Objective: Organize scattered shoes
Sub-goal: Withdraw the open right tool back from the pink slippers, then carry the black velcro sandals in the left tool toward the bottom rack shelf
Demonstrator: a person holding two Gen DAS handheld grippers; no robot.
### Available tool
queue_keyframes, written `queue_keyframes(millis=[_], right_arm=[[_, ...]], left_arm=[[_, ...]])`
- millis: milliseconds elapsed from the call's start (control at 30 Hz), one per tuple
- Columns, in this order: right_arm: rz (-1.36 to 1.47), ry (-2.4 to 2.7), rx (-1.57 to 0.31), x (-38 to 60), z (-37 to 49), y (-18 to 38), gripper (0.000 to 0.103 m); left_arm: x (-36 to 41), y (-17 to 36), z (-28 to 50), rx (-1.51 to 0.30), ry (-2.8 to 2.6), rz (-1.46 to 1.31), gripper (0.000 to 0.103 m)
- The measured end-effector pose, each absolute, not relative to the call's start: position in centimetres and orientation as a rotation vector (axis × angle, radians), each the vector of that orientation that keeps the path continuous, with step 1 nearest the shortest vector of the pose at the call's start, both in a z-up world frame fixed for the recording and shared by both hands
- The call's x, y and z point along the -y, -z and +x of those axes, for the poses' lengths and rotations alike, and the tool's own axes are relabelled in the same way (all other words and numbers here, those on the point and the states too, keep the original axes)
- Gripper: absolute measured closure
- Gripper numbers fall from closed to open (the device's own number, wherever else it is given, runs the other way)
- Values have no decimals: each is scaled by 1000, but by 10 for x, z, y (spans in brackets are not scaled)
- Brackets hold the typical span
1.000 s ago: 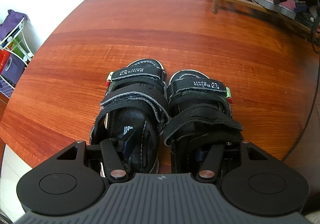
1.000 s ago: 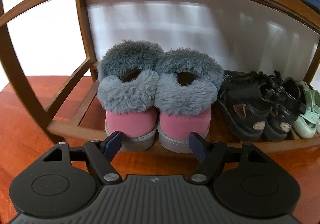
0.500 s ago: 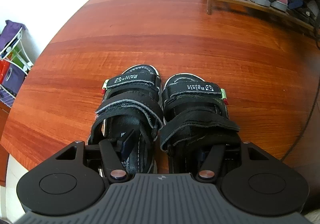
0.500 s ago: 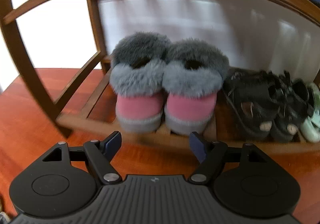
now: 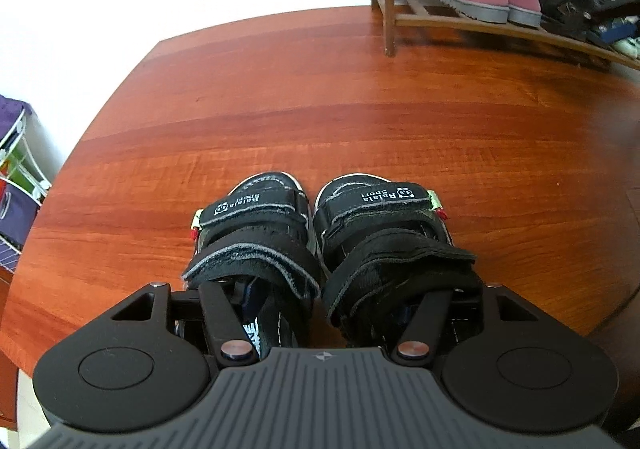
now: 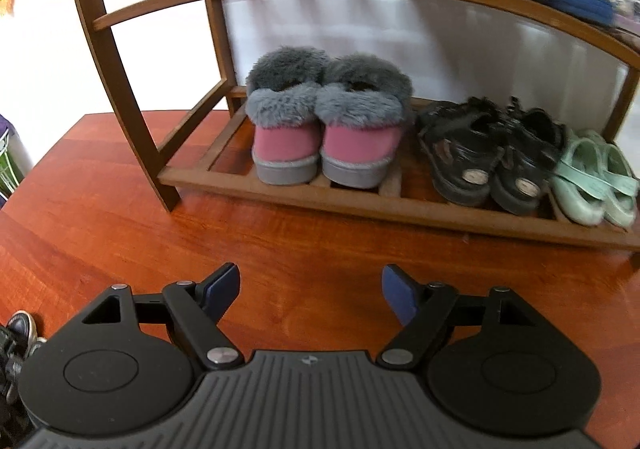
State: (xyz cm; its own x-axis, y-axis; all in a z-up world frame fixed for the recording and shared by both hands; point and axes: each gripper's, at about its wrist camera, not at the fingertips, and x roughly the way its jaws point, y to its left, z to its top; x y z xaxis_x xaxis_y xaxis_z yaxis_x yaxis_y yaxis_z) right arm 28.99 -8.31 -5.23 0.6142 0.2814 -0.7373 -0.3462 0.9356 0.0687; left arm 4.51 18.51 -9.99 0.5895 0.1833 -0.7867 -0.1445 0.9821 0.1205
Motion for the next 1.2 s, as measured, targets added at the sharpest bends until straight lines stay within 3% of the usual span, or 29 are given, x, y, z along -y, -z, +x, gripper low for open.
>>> queue_keyframes(millis=[100, 200, 400, 700, 1200], right_arm=[[-80, -339, -850, 95, 279, 52, 19], [-76, -318, -855, 105, 268, 51, 19], [-69, -293, -854, 121, 250, 47, 19], [-17, -302, -847, 143, 229, 32, 19], [25, -290, -851, 181, 194, 23, 15]], left_arm=[[-190, 102, 46, -912, -186, 11, 44], [-190, 103, 43, -886, -186, -11, 56], [-184, 101, 39, -836, -208, -8, 68], [-176, 77, 43, -797, -192, -18, 70], [-111, -24, 96, -726, -78, 13, 70]])
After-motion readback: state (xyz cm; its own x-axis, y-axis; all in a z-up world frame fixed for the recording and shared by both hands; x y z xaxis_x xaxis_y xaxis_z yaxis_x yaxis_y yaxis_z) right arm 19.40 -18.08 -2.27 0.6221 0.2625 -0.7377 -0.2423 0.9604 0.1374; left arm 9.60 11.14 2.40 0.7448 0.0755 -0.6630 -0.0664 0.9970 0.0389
